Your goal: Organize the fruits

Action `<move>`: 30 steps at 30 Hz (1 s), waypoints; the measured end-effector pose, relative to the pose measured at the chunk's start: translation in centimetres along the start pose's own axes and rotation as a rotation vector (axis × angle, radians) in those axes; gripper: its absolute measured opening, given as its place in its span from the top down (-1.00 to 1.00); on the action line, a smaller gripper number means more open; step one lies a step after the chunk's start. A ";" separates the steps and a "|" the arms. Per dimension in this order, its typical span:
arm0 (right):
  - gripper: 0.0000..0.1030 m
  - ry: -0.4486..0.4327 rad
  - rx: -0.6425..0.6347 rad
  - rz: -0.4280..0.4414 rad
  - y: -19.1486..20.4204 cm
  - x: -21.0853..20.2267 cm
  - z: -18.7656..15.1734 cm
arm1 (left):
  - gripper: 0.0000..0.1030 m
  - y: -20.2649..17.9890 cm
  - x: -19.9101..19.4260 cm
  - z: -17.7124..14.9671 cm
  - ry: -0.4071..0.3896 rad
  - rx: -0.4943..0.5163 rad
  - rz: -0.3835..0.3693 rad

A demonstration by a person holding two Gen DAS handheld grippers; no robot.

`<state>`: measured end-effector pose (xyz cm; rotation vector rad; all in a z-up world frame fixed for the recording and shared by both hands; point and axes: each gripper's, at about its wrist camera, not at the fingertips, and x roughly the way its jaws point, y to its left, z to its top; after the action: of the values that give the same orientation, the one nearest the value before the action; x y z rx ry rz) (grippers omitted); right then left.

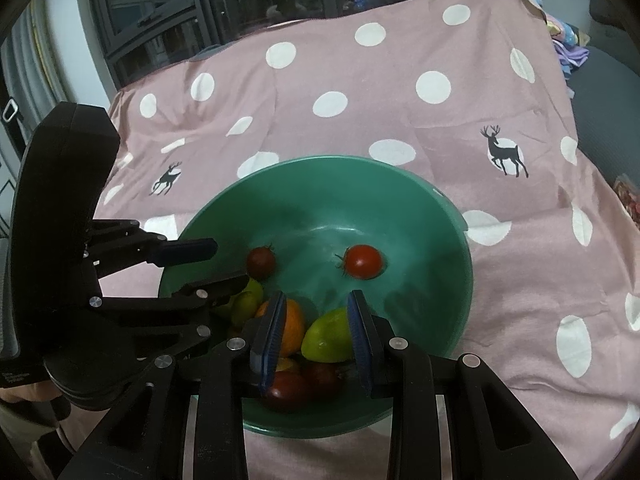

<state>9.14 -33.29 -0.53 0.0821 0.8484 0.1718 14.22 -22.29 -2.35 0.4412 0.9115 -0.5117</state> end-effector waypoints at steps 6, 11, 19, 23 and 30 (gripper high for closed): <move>0.24 -0.008 0.018 -0.010 -0.2 -0.4 0.0 | 0.02 -0.2 -0.6 0.0 -0.014 -0.004 0.006; 0.04 -0.023 0.031 -0.020 -0.3 -1.0 -0.1 | -0.04 -0.2 -1.1 -0.1 -0.022 -0.009 0.010; -0.10 -0.037 0.032 -0.028 -0.2 -1.6 0.0 | -0.34 -0.2 -1.9 0.0 -0.039 -0.013 0.020; -0.21 -0.045 0.037 -0.035 -0.2 -2.0 0.0 | -0.44 0.1 -2.2 -0.2 -0.045 -0.028 0.029; -0.31 -0.057 0.036 -0.044 0.0 -2.8 0.0 | -0.55 0.3 -3.1 -0.3 -0.056 -0.039 0.042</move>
<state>7.34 -33.81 1.50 0.1015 0.7961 0.1119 12.61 -21.17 0.05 0.4074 0.8550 -0.4655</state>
